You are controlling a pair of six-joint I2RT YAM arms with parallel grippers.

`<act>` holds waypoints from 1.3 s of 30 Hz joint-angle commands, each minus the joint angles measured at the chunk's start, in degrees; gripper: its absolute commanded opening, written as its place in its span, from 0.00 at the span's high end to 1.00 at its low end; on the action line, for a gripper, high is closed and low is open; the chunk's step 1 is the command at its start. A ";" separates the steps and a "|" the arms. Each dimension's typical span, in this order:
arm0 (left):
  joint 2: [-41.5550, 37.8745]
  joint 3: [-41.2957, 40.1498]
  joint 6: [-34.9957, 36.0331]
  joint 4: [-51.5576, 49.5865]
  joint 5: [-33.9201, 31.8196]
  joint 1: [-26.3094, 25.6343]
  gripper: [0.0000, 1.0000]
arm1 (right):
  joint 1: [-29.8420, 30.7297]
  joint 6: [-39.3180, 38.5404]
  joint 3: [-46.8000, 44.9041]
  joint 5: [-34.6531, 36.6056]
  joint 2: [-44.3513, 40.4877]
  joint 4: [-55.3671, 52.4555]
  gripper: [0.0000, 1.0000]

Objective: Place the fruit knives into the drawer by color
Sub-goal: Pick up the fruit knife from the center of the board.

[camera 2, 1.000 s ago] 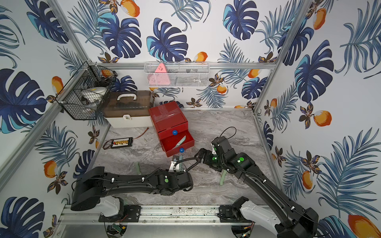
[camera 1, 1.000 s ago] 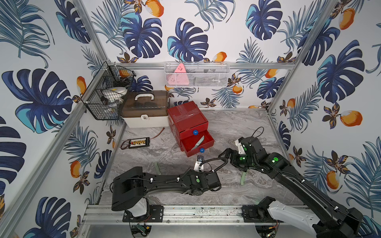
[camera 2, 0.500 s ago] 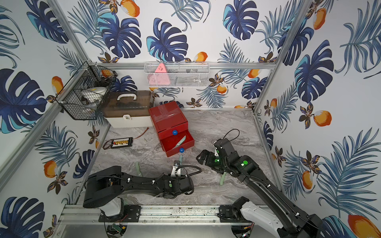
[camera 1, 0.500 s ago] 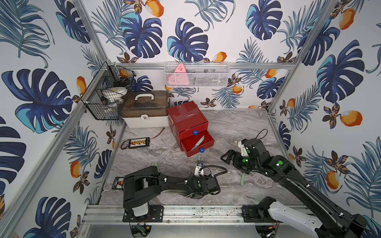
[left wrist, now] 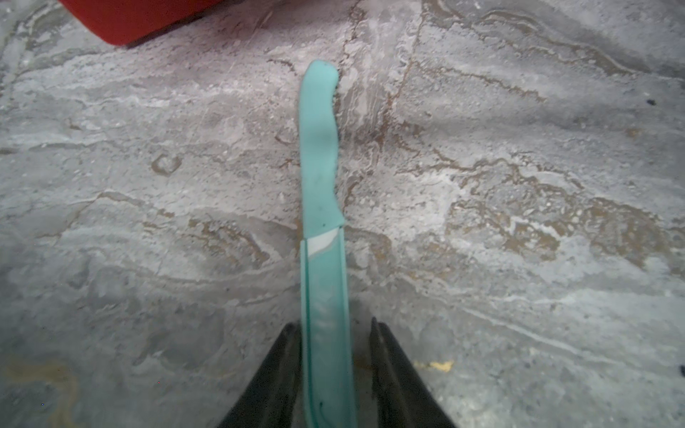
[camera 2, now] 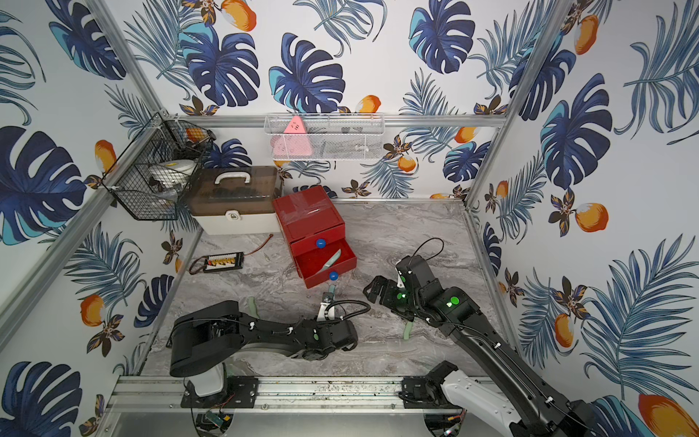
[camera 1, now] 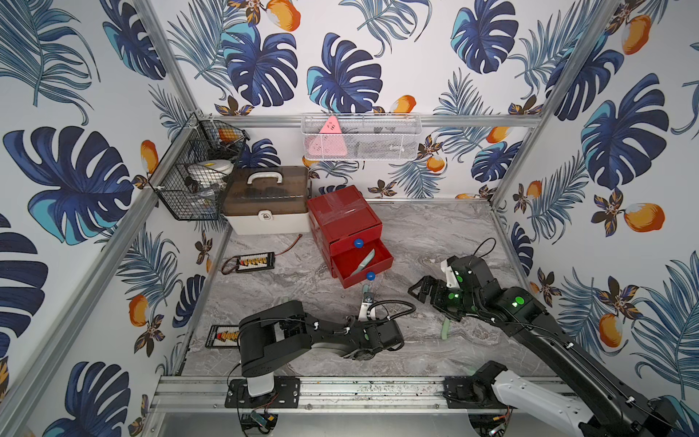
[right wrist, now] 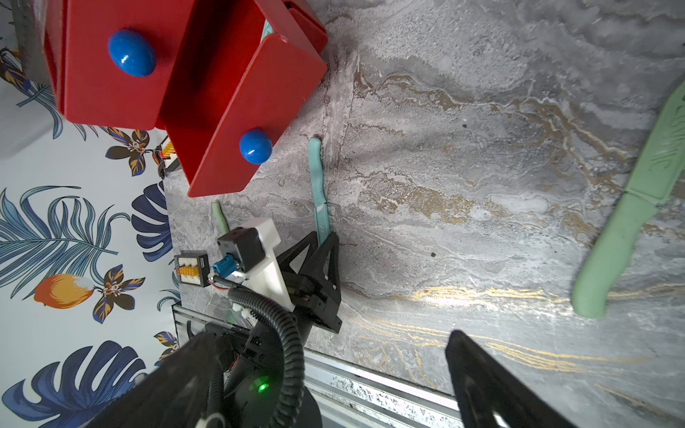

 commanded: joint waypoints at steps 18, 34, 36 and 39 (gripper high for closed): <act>-4.16 -2.91 14.64 -2.10 27.88 -7.01 0.84 | -2.90 7.57 -8.37 5.26 -0.17 0.49 0.00; -10.04 2.43 18.08 -6.80 25.83 -9.00 0.84 | -4.42 15.66 -19.18 -7.59 6.04 14.00 0.08; -9.65 3.60 18.50 -7.51 25.30 -9.03 0.84 | -4.38 16.14 -19.71 -9.08 6.90 15.33 0.09; -9.14 4.95 18.87 -8.00 24.91 -9.03 0.84 | -4.33 16.15 -19.89 -10.60 7.93 16.05 0.10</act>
